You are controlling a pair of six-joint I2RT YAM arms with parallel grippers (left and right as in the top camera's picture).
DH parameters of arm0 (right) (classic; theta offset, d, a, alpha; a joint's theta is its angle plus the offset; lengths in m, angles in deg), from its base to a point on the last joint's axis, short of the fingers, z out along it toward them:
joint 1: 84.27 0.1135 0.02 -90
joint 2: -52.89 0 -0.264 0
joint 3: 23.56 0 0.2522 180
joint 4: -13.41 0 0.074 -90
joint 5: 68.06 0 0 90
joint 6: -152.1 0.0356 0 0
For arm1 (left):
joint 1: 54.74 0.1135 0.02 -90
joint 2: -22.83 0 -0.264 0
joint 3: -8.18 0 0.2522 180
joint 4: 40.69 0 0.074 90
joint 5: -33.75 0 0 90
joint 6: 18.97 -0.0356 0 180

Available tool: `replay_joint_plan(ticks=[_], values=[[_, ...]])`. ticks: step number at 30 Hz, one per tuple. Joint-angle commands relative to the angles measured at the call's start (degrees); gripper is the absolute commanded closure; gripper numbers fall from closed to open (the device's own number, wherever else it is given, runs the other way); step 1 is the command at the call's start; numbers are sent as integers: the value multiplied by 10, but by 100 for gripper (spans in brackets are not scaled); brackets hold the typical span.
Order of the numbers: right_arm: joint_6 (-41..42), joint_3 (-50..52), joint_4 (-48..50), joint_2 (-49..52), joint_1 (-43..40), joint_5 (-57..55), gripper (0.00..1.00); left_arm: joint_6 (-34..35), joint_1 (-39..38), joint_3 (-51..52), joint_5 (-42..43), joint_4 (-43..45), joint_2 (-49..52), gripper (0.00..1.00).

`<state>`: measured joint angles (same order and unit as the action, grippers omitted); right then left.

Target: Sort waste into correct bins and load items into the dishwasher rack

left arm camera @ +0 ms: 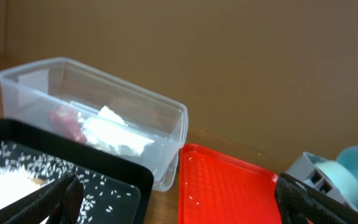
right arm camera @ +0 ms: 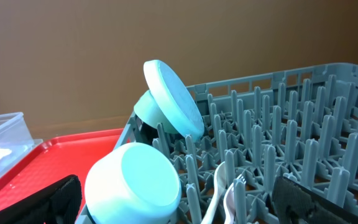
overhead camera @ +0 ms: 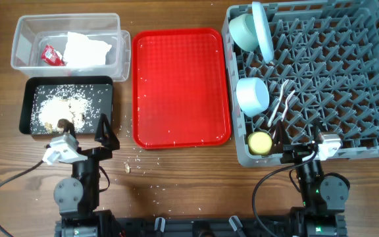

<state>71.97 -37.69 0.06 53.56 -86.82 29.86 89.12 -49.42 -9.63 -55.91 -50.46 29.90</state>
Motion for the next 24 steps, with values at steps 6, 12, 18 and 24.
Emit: replay_joint_plan(ticks=[6, 12, 18, 24], values=[[8, 1, 2, -4, 3, 7, 0, -70, -6, 37, 16, -74, -69, 0], [8, 1, 2, -4, 3, 7, 0, -70, -6, 37, 16, -83, -69, 0], [8, 1, 2, -4, 3, 7, 0, -70, -6, 37, 16, -84, -69, 0], [8, 1, 2, -4, 3, 7, 0, -70, -6, 37, 16, -83, -69, 0]])
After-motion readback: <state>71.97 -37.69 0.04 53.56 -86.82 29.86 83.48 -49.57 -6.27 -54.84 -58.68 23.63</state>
